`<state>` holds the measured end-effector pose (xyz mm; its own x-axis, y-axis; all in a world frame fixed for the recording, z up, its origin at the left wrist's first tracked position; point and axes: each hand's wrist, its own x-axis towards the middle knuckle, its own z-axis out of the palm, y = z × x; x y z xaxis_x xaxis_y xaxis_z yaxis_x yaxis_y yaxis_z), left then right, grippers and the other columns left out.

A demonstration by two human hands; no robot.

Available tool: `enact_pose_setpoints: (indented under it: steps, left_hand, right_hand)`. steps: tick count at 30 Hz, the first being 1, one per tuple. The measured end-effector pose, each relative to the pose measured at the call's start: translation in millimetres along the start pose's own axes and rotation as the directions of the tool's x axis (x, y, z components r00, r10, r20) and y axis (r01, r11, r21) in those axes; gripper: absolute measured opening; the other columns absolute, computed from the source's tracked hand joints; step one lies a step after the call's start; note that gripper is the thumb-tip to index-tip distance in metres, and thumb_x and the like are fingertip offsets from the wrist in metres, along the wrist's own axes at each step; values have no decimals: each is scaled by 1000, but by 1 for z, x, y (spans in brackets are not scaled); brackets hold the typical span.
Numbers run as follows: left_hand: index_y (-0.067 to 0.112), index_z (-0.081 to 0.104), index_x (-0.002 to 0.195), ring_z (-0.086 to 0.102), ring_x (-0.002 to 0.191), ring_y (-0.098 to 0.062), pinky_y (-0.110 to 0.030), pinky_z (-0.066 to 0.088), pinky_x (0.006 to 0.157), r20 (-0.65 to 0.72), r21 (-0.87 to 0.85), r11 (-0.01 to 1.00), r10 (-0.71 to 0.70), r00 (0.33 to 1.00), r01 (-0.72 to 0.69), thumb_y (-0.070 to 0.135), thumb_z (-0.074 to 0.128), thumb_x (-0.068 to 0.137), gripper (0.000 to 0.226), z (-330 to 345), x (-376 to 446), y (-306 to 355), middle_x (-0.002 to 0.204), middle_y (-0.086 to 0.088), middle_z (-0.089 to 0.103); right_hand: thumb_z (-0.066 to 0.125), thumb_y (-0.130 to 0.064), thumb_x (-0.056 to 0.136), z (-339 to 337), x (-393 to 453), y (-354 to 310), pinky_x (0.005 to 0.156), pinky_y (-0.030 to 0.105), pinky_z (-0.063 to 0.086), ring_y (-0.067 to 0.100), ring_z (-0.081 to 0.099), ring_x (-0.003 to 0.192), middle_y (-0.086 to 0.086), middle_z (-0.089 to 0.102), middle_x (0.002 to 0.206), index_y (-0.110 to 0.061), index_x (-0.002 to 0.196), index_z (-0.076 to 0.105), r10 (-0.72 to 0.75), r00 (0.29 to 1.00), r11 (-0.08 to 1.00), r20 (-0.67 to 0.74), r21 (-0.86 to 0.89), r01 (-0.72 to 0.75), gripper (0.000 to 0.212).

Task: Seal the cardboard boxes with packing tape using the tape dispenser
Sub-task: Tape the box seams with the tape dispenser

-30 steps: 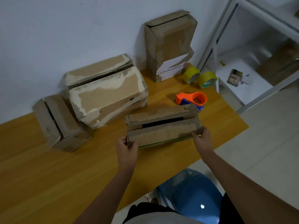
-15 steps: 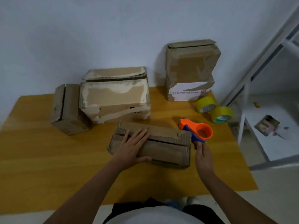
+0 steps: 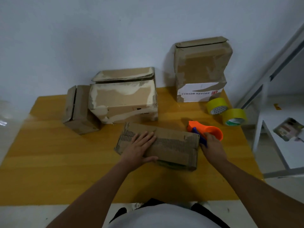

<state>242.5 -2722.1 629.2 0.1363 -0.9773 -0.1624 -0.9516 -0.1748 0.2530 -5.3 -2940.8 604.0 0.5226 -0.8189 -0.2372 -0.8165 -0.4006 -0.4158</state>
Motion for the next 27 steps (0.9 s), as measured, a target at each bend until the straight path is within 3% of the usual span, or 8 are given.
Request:
enact_pose_setpoints:
  steps: [4,9,12,14,16,20,23,27]
  left_hand:
    - [36,2,155,-10,150,-7,-34,-21,118,-23,24,1000,-3,1000,4,82,26,86,86,3,-2,-3,162,16,-3]
    - [36,-2,156,-14,150,-6,-41,-19,120,-9,53,997,47,999,-47,83,29,86,90,4,-5,-10,164,15,-7]
    - [33,4,157,-7,151,-10,-41,-13,121,-17,52,996,73,997,-72,80,31,87,88,2,-1,-12,164,11,1]
    - [32,9,157,-2,151,-11,-42,-9,122,-30,43,996,76,997,-74,79,33,88,87,0,2,-13,164,9,7]
    - [32,11,157,-2,150,-10,-40,-9,122,-29,38,996,84,996,-83,80,32,88,87,0,5,-14,164,9,9]
    - [32,8,157,-4,150,-10,-41,-6,124,-45,22,995,95,994,-94,80,31,90,86,6,4,-15,164,10,7]
    - [32,13,157,3,151,-13,-42,-6,123,-75,21,996,93,993,-92,79,32,90,85,8,3,-13,163,9,13]
    - [30,22,156,13,150,-15,-45,1,123,-124,-6,994,108,986,-110,79,34,89,84,6,12,-10,161,7,23]
  right_hand:
    - [54,-13,96,6,8,-2,76,43,50,35,60,101,18,59,123,-12,149,23,13,997,981,70,-192,1,62]
    - [49,-7,96,6,22,3,66,35,44,28,63,91,12,64,108,-21,155,-3,41,994,931,98,-366,-3,79]
    - [49,-5,96,-5,29,5,80,39,44,30,59,103,14,62,118,-14,155,3,17,995,922,97,-387,22,76]
    - [44,-5,99,-19,29,7,90,48,45,37,55,111,19,57,126,-10,154,14,10,999,980,44,-198,-1,63]
    - [40,-7,102,-34,25,5,84,48,47,42,55,111,23,55,129,-5,149,30,-12,996,992,-85,122,22,49]
    - [40,-26,104,-65,6,-16,70,33,44,30,60,96,14,60,123,-12,144,39,125,962,859,-243,511,17,42]
    - [49,-52,94,-84,-12,-49,74,32,52,13,62,96,-1,64,117,-19,131,52,153,940,755,-304,650,87,50]
    - [62,-55,83,-82,-31,-107,58,18,52,4,68,77,-12,69,87,-26,99,65,9,967,621,-254,759,194,33]
